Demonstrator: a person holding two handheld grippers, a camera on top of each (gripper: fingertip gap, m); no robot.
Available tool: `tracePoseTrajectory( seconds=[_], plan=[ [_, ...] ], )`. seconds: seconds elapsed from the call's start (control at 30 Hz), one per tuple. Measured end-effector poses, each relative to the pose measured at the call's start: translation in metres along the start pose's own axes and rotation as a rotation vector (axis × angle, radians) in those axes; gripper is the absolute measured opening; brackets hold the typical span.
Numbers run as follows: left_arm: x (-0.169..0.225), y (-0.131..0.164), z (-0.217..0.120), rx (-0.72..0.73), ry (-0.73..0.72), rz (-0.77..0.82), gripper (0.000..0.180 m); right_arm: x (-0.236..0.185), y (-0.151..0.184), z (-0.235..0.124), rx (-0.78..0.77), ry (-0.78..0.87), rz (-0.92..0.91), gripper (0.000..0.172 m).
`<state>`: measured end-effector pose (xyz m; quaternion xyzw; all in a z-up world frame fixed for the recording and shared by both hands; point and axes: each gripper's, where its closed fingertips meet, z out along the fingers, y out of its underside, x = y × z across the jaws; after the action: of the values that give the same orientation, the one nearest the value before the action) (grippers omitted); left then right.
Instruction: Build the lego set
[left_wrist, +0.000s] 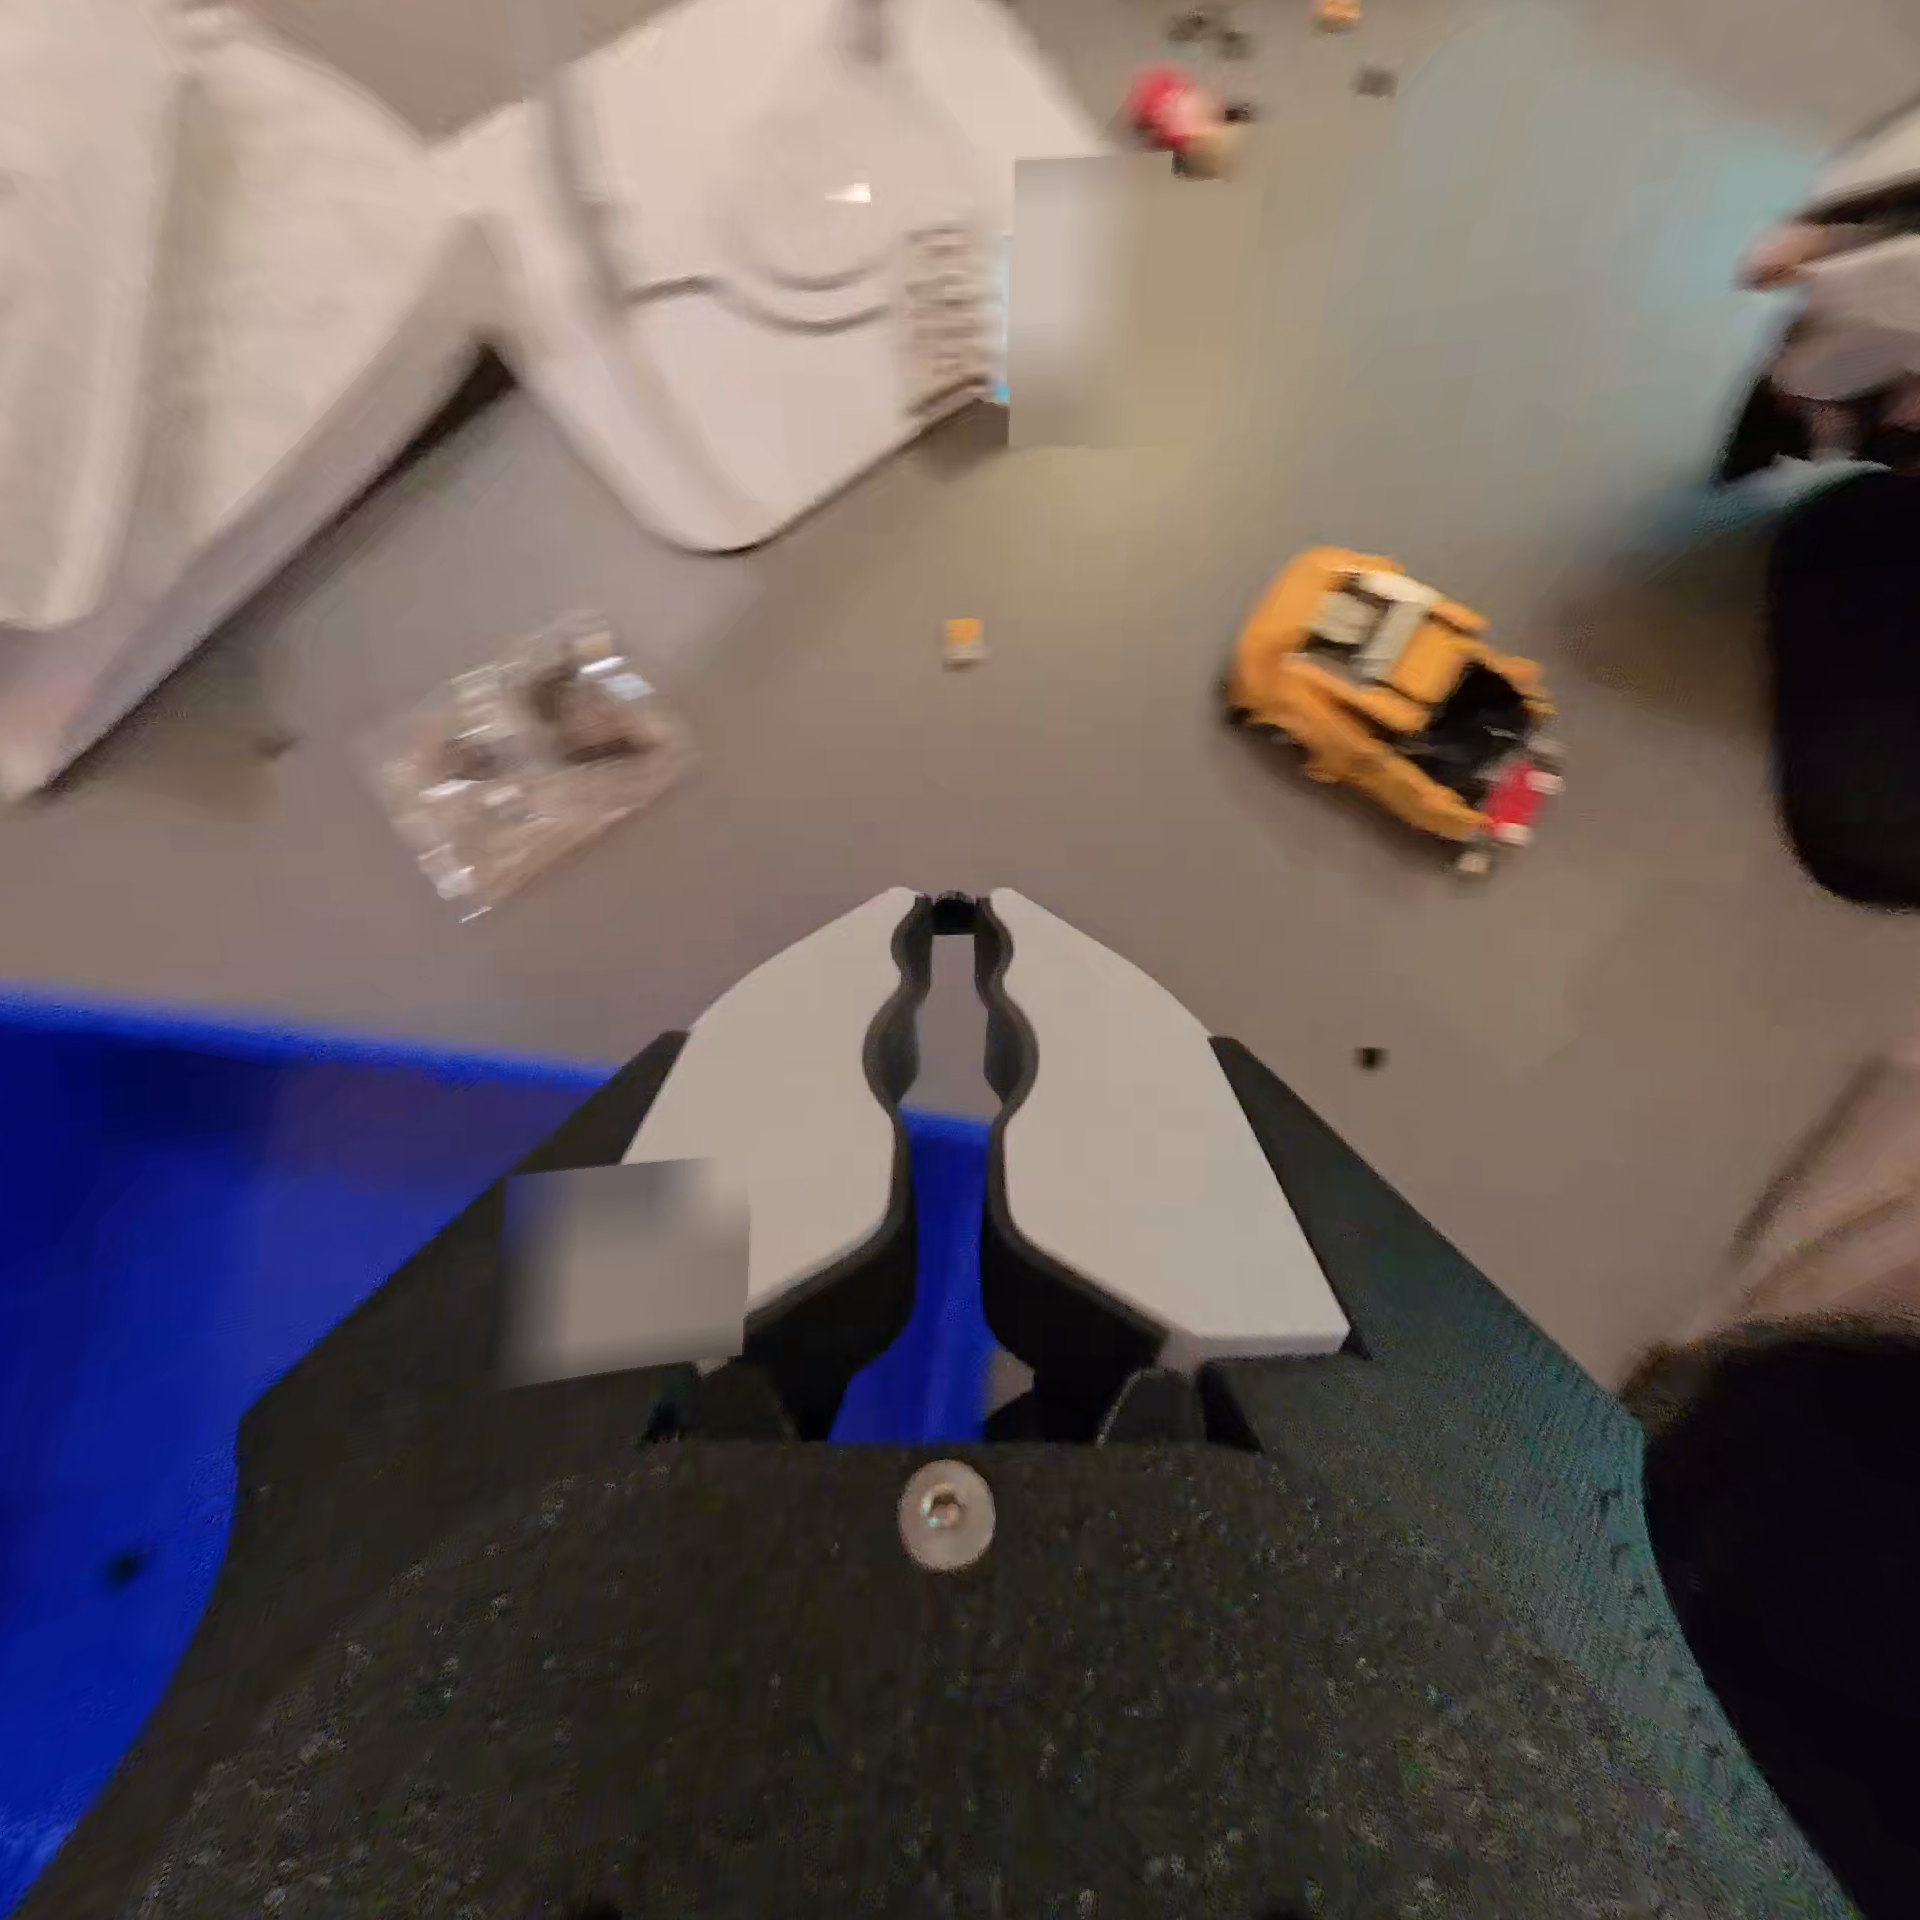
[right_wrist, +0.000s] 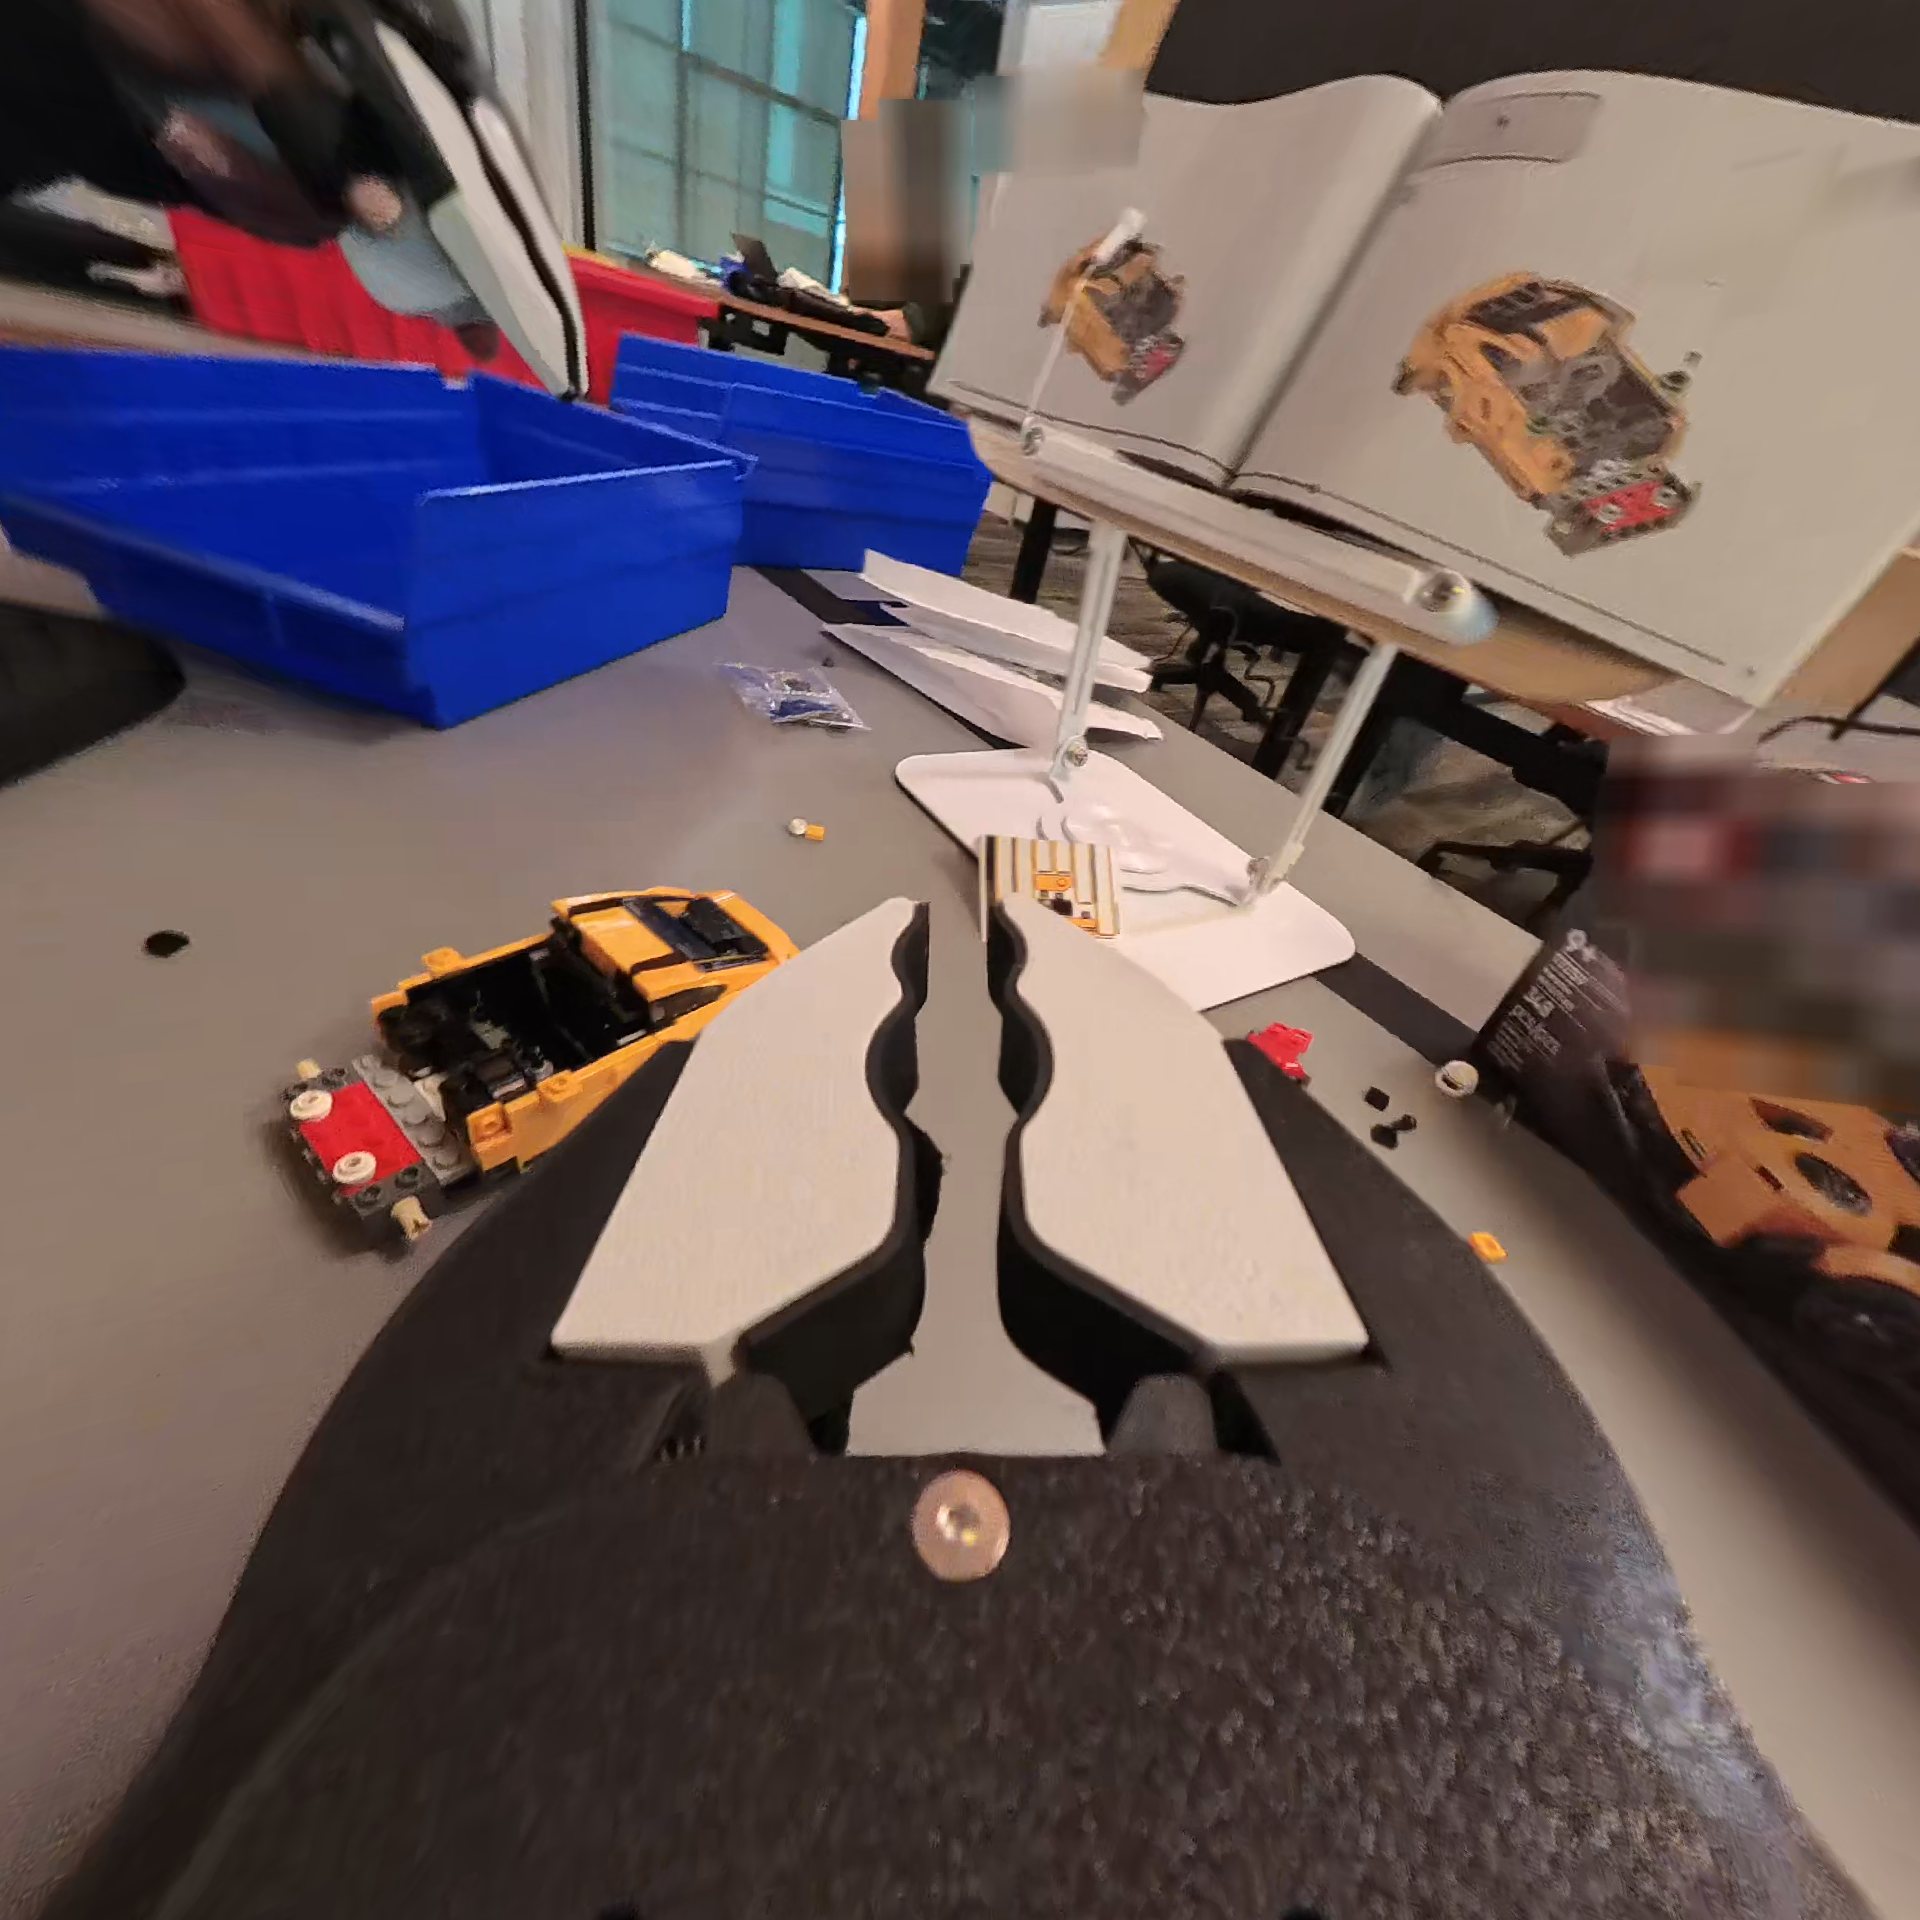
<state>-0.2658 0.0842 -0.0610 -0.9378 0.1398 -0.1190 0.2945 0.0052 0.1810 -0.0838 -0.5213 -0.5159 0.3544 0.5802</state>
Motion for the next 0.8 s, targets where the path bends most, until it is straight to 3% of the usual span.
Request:
tracePoseTrajectory(
  seconds=[0.1, 0.27, 0.4, 0.53, 0.67, 0.8],
  plan=[
    [0.074, 0.007, 0.032, -0.086, 0.087, 0.123, 0.007, -0.006, 0.005, 0.002, -0.026, -0.014, -0.016, 0.010],
    [0.178, 0.047, 0.093, -0.281, 0.186, 0.375, 0.007, 0.003, 0.006, -0.001, -0.018, 0.005, 0.025, 0.010],
    [0.240, 0.050, 0.128, -0.307, 0.200, 0.528, 0.007, 0.007, 0.009, -0.001, -0.036, 0.028, 0.024, 0.010],
    [0.258, 0.020, 0.168, -0.309, 0.130, 0.505, 0.007, 0.018, 0.011, -0.002, -0.044, 0.081, 0.053, 0.009],
    [0.250, -0.002, 0.204, -0.361, 0.090, 0.467, 0.007, 0.048, 0.015, -0.012, -0.028, 0.177, 0.121, 0.009],
    [0.248, -0.001, 0.223, -0.415, 0.109, 0.451, 0.008, 0.070, 0.020, -0.021, -0.027, 0.248, 0.176, 0.009]
  ],
)
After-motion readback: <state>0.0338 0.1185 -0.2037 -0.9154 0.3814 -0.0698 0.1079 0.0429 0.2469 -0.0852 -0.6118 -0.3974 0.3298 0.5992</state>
